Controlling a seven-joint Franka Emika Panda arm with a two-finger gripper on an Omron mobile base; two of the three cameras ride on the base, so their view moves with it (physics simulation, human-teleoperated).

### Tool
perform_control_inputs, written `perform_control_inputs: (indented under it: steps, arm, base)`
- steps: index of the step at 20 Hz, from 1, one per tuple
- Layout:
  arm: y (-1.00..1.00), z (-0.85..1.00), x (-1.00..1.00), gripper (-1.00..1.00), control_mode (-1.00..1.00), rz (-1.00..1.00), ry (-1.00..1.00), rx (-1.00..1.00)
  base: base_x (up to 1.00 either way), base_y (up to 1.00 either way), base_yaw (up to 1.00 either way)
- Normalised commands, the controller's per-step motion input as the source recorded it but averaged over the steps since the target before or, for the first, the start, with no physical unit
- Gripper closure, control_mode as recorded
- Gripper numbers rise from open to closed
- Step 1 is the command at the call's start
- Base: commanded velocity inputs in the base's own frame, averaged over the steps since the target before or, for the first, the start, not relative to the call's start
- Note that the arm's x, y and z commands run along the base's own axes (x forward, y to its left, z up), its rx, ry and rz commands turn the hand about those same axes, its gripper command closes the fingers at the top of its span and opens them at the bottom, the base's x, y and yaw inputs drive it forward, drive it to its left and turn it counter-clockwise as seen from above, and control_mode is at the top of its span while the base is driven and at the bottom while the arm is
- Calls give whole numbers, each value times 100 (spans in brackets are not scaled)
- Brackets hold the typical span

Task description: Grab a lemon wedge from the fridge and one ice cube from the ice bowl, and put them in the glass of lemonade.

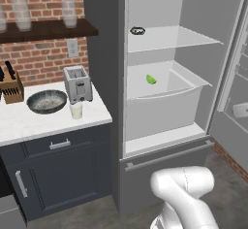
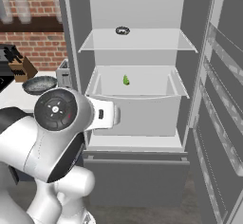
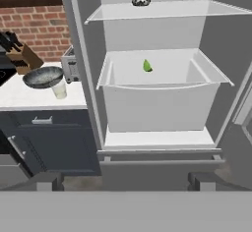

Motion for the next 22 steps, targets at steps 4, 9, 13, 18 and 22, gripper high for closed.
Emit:
perform_control_inputs:
  steps: [4, 9, 13, 18, 22]
  arm:
    - [-37, 3, 8, -100, -100, 13, 0, 0]
    - [-41, 0, 13, -100, -100, 13, 0, 0]
    - [2, 3, 0, -100, -100, 3, 0, 0]
    - [18, 2, 39, -100, -100, -6, 17, -1]
    - [9, 0, 24, -100, 100, -6, 12, 0]
  base:
    - [0, 0, 0]
    - [0, 0, 0]
    - [0, 0, 0]
    - [0, 0, 0]
    - [33, 1, -3]
